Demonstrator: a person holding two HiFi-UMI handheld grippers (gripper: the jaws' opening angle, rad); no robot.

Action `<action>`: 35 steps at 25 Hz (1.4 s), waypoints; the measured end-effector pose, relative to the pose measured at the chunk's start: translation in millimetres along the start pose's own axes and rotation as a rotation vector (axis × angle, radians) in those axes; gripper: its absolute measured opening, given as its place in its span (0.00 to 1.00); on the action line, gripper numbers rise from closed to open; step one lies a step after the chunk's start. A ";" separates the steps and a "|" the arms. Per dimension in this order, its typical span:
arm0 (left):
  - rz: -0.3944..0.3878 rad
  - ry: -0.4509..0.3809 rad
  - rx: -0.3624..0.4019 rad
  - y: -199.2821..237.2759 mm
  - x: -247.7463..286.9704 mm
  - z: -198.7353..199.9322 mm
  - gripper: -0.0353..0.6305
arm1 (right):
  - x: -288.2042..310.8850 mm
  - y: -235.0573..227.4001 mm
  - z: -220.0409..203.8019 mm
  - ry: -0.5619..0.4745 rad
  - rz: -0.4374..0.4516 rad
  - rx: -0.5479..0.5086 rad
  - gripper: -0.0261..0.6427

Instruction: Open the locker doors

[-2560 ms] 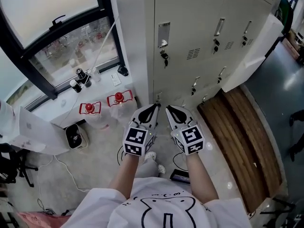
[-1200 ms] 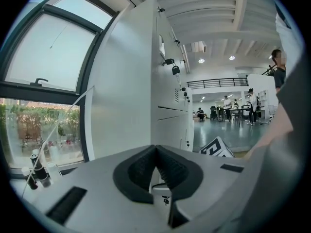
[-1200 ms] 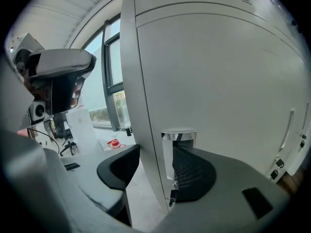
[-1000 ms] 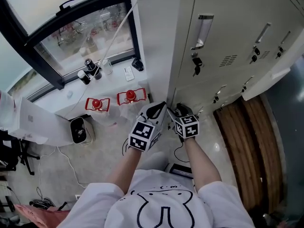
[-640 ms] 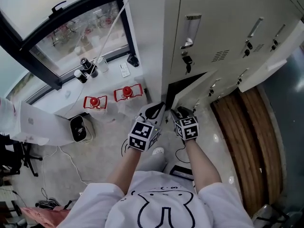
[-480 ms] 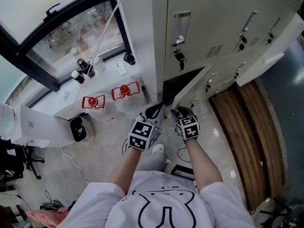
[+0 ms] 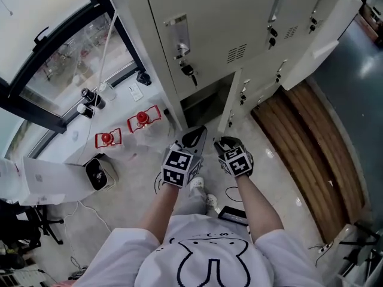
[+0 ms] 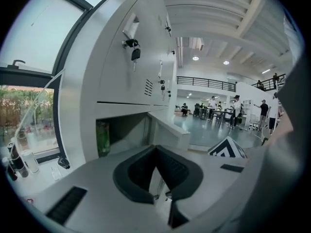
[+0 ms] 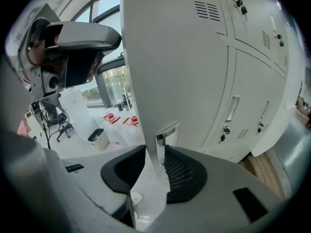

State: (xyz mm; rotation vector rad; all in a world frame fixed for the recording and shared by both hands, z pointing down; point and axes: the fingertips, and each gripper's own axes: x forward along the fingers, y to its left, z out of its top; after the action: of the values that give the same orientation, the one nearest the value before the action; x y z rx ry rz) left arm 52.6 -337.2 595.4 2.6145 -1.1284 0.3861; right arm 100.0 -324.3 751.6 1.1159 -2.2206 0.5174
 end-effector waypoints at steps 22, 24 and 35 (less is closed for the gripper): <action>-0.139 -0.002 0.053 -58.7 42.2 18.4 0.08 | -100.1 -151.7 -75.4 0.142 -0.378 0.119 0.13; -0.143 0.000 0.058 -57.4 41.4 18.9 0.08 | -100.1 -168.7 -80.3 0.128 -0.403 0.160 0.07; -0.126 -0.025 0.080 -39.0 30.1 33.8 0.08 | -118.4 -181.4 -60.0 0.066 -0.444 0.268 0.05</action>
State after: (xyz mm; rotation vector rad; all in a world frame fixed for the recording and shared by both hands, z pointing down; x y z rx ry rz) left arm 105.8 -343.0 569.0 2.7493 -0.9684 0.3798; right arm 324.0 -324.2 732.1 1.6498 -1.8020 0.6557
